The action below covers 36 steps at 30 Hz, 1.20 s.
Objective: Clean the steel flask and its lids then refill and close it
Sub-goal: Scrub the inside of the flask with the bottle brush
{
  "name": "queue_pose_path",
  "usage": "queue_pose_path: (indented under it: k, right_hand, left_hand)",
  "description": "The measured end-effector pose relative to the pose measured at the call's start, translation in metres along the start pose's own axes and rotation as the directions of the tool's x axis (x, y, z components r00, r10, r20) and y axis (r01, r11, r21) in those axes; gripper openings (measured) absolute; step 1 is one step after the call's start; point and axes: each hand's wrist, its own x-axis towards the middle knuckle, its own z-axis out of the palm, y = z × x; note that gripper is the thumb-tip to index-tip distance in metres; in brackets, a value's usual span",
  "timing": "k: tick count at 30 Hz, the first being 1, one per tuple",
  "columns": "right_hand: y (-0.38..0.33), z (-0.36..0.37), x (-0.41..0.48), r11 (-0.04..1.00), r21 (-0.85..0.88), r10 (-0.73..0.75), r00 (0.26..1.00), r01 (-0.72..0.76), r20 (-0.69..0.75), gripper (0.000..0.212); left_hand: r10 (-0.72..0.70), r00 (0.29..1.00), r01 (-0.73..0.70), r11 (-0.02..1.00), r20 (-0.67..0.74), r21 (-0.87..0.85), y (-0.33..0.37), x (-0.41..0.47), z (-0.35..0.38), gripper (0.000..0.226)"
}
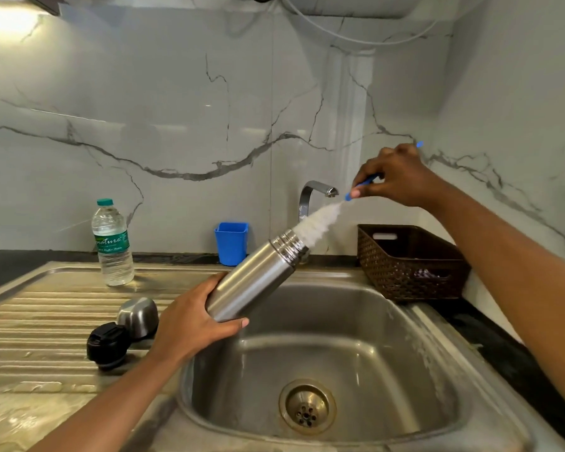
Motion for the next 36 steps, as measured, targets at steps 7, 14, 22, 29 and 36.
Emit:
queue_pose_path:
  k: [7, 14, 22, 29, 36]
  right_hand:
    - [-0.063, 0.050, -0.004, 0.987, 0.003, -0.159, 0.978, 0.160, 0.136, 0.028]
    - [-0.004, -0.010, 0.009, 0.997, 0.023, 0.074, 0.997, -0.075, 0.036, 0.025]
    - [-0.061, 0.046, -0.004, 0.986, -0.028, -0.158, 0.981, 0.162, 0.114, 0.028]
    - [-0.006, -0.001, 0.010, 0.996, 0.036, 0.076, 0.997, -0.076, 0.001, 0.034]
    - [-0.060, 0.054, 0.001, 0.987, 0.001, -0.158, 0.977, 0.160, 0.140, 0.028]
  left_hand:
    - [0.000, 1.000, 0.001, 1.000, -0.002, 0.029, 0.006, -0.005, -0.001, 0.103]
    - [-0.046, 0.999, 0.046, 0.999, 0.005, 0.003, 0.002, -0.001, -0.005, 0.097]
    - [-0.003, 1.000, 0.003, 1.000, 0.025, 0.011, 0.004, -0.002, -0.003, 0.101]
    - [-0.055, 0.998, 0.055, 0.998, 0.014, -0.027, -0.005, 0.002, -0.002, 0.095]
    - [-0.018, 1.000, 0.018, 0.999, 0.018, -0.030, 0.000, 0.000, -0.001, 0.103]
